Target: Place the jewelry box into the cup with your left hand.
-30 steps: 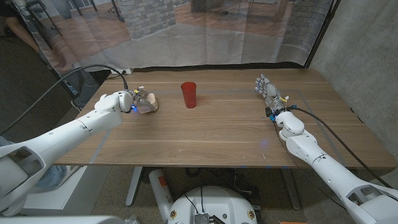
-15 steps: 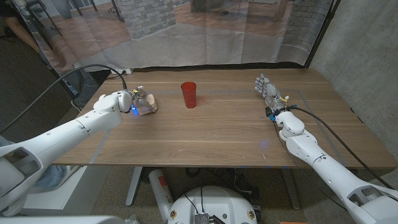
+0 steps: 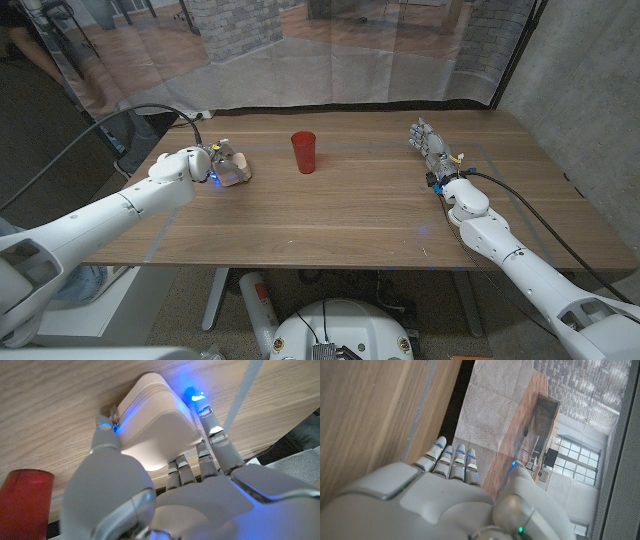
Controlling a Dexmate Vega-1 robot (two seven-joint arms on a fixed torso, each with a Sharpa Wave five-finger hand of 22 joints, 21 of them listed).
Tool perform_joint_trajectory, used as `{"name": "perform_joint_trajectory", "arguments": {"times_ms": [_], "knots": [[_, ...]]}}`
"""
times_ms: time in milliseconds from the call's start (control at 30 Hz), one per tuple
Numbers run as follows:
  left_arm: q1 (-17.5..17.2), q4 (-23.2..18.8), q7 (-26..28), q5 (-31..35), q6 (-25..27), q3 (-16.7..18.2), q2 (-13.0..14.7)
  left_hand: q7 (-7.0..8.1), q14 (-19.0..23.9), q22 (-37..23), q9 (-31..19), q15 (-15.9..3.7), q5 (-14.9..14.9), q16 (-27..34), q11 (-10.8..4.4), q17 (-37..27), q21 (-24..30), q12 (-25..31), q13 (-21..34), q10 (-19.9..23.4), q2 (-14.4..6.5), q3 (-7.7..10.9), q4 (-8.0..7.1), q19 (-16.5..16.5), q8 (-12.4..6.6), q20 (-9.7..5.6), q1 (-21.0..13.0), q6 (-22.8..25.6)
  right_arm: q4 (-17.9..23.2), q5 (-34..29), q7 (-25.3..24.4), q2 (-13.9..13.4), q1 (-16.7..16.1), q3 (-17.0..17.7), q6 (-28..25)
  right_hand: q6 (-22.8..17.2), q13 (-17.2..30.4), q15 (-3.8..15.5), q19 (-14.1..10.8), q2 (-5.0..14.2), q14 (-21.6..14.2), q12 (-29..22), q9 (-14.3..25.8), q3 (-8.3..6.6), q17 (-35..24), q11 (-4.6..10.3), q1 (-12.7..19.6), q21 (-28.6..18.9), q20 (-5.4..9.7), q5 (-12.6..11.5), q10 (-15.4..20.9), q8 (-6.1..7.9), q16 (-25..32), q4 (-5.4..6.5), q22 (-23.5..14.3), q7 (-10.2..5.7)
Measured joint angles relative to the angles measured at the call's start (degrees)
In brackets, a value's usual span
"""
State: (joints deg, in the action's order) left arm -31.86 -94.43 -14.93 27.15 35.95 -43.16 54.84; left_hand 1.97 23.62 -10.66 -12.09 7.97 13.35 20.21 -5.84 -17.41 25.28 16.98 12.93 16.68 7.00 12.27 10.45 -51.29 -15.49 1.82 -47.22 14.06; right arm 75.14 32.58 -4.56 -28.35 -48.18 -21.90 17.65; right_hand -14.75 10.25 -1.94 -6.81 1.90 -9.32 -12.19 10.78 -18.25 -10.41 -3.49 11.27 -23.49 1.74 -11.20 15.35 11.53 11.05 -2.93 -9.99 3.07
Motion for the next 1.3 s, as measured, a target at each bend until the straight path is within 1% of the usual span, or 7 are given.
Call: {"name": "perform_joint_trajectory", "arguments": {"times_ms": [233, 300, 333, 633, 833, 1100, 1300], "knots": [[-0.01, -0.35, 0.21, 0.61, 0.43, 0.06, 0.14, -0.19, 0.42, 0.00, -0.04, 0.24, -0.45, 0.39, -0.40, -0.56, 0.17, 0.00, 0.27, 0.41, 0.22, 0.00, 0.00, -0.38, -0.42, -0.38, -0.22, 0.43, 0.15, 0.00, -0.01, -0.04, -0.16, 0.19, 0.12, 0.00, 0.00, 0.00, -0.22, 0.00, 0.00, 0.00, 0.00, -0.03, 0.00, -0.32, 0.00, 0.45, -0.22, 0.00, 0.32, 0.00, 0.00, -0.03, 0.00, 0.00], [-0.01, -0.35, 0.21, 0.87, 0.55, 0.06, 0.14, 0.09, 0.70, 0.00, -0.05, 0.14, -0.46, 0.40, -0.59, -0.57, 0.17, 0.00, 0.27, 0.60, 0.36, 0.00, 0.00, -0.69, -0.42, -0.69, -0.36, 0.71, 0.25, 0.00, -0.01, -0.11, -0.24, 0.33, 0.12, 0.00, 0.00, 0.00, -0.31, 0.00, 0.00, 0.00, 0.00, -0.17, 0.00, -0.32, 0.00, 0.45, -0.31, 0.00, 0.31, 0.00, 0.00, -0.17, 0.00, 0.00], [0.01, -1.28, 0.21, 0.90, 0.56, 0.13, 0.42, 0.10, 0.70, 0.00, -0.06, 0.13, -0.47, 0.40, -0.59, -0.57, 0.17, 0.00, 0.27, 0.60, 0.36, 0.00, 0.00, -0.69, -0.42, -0.69, -0.36, 0.71, 0.26, 0.00, -0.01, -0.11, -0.25, 0.34, 0.12, 0.00, 0.00, 0.00, -0.31, 0.00, 0.00, 0.00, 0.00, -0.17, 0.00, -0.32, 0.00, 0.45, -0.31, 0.00, 0.31, 0.00, 0.00, -0.17, 0.00, 0.00], [0.20, -2.13, 0.21, 1.40, 0.59, 0.40, 0.65, 0.30, 0.73, 0.09, -0.06, 0.14, -1.30, 0.40, -0.71, -1.09, 0.17, 0.00, 0.27, 0.72, 0.44, -0.01, -0.01, -0.69, -0.42, -0.69, -0.44, 0.91, 0.68, 0.00, -0.41, -0.37, -0.56, 0.65, 0.54, -0.10, 0.00, 0.32, -0.64, 0.00, -0.32, 0.00, 0.00, -0.17, 0.00, -0.31, 0.00, 0.44, 0.02, 0.00, 0.31, 0.00, 0.00, -0.17, 0.00, 0.10], [-0.07, -3.56, 0.60, 1.40, 0.20, 1.37, 1.26, 0.01, 0.85, 0.29, -0.26, 0.17, -1.38, 0.40, -0.79, -1.36, 0.17, 0.00, 0.27, 0.81, 0.63, -0.19, -0.19, -0.69, -0.42, -0.69, -0.63, 1.22, 1.15, 0.00, -0.75, -0.56, -0.82, 0.88, 0.56, -0.10, 0.00, 0.32, -0.63, 0.00, -0.31, 0.00, 0.00, -0.17, 0.00, -0.31, 0.00, 0.89, 0.01, 0.00, 0.31, 0.00, 0.00, -0.17, 0.00, 0.10], [-0.85, -5.42, 1.06, 1.23, 0.16, 2.64, 2.12, 0.21, 1.03, 0.11, -0.33, -0.01, -1.78, 0.39, -0.61, -1.82, 0.17, -0.01, 0.26, 1.22, 0.17, -0.74, -0.74, -0.66, -0.39, -0.71, -0.17, 1.43, 1.56, 0.00, -0.93, -0.79, -1.06, 1.08, 0.59, -0.10, 0.00, 0.32, -0.62, 0.00, -0.31, 0.00, 0.00, -0.17, 0.00, -0.31, 0.00, 0.89, 0.01, 0.00, 0.31, 0.00, 0.00, -0.16, 0.00, 0.10], [-1.65, -7.21, 1.35, 1.22, 0.62, 3.56, 2.91, 0.21, 1.12, 0.11, -0.33, -0.10, -1.85, 0.38, -0.61, -1.90, 0.17, -0.01, 0.26, 1.22, -0.07, -0.74, -0.74, -0.46, -0.22, -0.91, 0.06, 1.43, 1.80, 0.00, -1.00, -0.96, -1.18, 1.26, 0.59, -0.10, 0.00, 0.63, -0.64, 0.00, -0.62, 0.00, 0.00, -0.16, 0.00, -0.10, 0.00, 0.89, 0.02, 0.00, 0.52, 0.00, 0.00, -0.17, 0.00, 0.10]]}}
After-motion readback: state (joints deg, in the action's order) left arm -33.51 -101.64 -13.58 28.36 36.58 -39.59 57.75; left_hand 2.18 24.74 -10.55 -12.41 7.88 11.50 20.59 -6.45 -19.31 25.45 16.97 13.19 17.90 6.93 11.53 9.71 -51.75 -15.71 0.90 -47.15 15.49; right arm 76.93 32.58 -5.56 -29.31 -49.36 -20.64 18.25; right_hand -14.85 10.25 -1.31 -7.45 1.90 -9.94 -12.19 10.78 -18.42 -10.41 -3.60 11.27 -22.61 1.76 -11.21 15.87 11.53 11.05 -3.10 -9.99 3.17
